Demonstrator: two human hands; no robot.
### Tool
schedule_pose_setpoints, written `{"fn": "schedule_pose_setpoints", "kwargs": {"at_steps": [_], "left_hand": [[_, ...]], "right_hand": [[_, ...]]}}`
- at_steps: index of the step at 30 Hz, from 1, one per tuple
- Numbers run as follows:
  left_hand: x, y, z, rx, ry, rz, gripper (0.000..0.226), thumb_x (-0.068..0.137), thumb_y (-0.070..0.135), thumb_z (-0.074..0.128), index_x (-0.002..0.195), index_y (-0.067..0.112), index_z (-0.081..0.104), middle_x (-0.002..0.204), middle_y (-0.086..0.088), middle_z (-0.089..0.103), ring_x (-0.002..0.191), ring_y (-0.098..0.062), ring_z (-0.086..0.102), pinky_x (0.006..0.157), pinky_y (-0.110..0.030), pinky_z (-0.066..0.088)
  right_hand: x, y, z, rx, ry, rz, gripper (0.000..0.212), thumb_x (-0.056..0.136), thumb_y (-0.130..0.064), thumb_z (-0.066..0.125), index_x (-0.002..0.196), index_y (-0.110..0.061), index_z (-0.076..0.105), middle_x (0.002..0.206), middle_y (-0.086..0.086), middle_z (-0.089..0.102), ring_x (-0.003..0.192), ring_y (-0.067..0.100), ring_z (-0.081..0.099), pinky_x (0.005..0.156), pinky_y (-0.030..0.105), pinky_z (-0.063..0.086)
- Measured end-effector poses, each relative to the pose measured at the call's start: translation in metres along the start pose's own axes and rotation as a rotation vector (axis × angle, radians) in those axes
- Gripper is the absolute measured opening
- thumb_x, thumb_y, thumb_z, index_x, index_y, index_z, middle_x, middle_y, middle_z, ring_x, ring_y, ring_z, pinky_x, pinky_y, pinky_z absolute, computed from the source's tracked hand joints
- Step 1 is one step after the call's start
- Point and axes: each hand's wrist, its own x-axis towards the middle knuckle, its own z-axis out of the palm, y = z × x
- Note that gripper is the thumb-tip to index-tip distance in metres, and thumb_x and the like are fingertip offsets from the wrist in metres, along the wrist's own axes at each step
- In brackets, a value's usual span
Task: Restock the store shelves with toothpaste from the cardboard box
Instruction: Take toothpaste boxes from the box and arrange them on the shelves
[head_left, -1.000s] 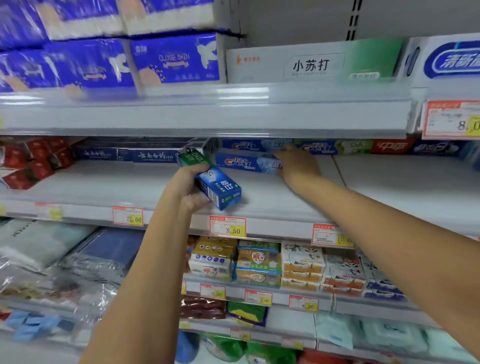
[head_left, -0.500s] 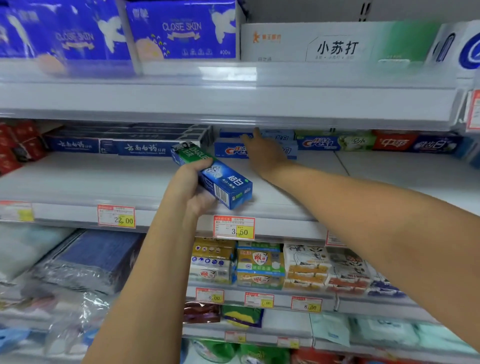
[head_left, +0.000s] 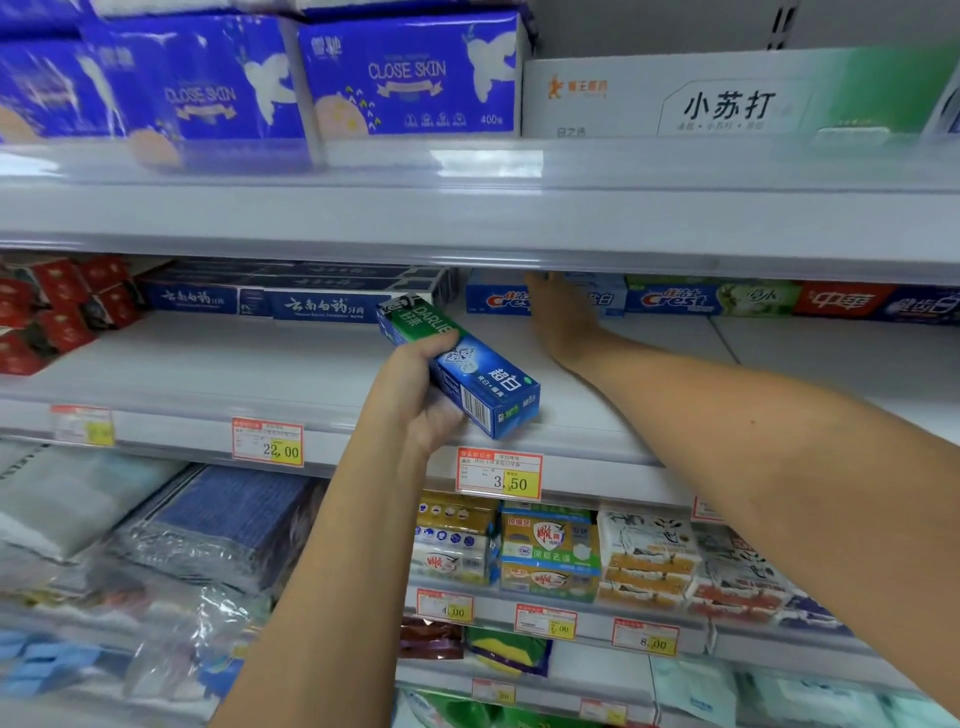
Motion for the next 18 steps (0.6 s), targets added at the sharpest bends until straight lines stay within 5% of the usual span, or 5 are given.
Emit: {"fn": "schedule_pose_setpoints", "kwargs": {"at_steps": [7,10,12,15,18], "left_hand": [[0.000,-0.003,0.001,-0.019,0.036,0.023,0.010,0.094,0.016,0.054,0.098,0.007,0.052,0.075,-0.009,0.062,0.066,-0.018,0.061,0.064,-0.037,0.053],[0.004,-0.004,0.001,-0.010,0.088,0.074,0.030,0.095,0.040,0.052,0.094,0.011,0.057,0.065,-0.005,0.068,0.055,-0.017,0.065,0.059,-0.036,0.054],[0.005,-0.008,0.005,0.007,0.091,0.098,0.042,0.094,0.050,0.046,0.102,0.011,0.058,0.086,-0.011,0.072,0.066,-0.024,0.070,0.062,-0.041,0.058],[-0.002,-0.020,0.017,-0.015,0.147,0.183,0.036,0.100,0.041,0.041,0.094,0.009,0.056,0.088,-0.012,0.067,0.065,-0.022,0.066,0.069,-0.040,0.056],[-0.016,-0.035,0.027,-0.090,0.156,0.193,0.029,0.101,0.026,0.042,0.084,0.008,0.055,0.075,-0.007,0.061,0.064,-0.017,0.059,0.066,-0.034,0.051]], "right_hand": [[-0.021,-0.005,-0.022,0.345,-0.116,0.062,0.045,0.091,-0.002,0.047,0.136,-0.007,0.043,0.130,0.019,0.050,0.114,0.031,0.053,0.089,0.032,0.043],[-0.051,-0.022,-0.055,0.976,-0.319,0.241,0.024,0.097,-0.025,0.051,0.109,-0.006,0.061,0.102,0.015,0.067,0.076,0.021,0.065,0.071,0.031,0.052],[-0.073,-0.025,-0.072,1.224,-0.526,0.278,0.034,0.094,-0.038,0.054,0.103,-0.008,0.063,0.094,0.012,0.070,0.076,0.023,0.065,0.075,0.035,0.056],[-0.105,-0.023,-0.089,1.179,-0.631,0.202,0.046,0.080,-0.046,0.062,0.107,-0.009,0.064,0.099,0.009,0.071,0.085,0.021,0.066,0.083,0.035,0.054],[-0.133,-0.012,-0.102,1.197,-0.700,0.208,0.027,0.084,-0.029,0.065,0.104,-0.011,0.064,0.092,0.006,0.071,0.076,0.014,0.068,0.069,0.023,0.057]]}}
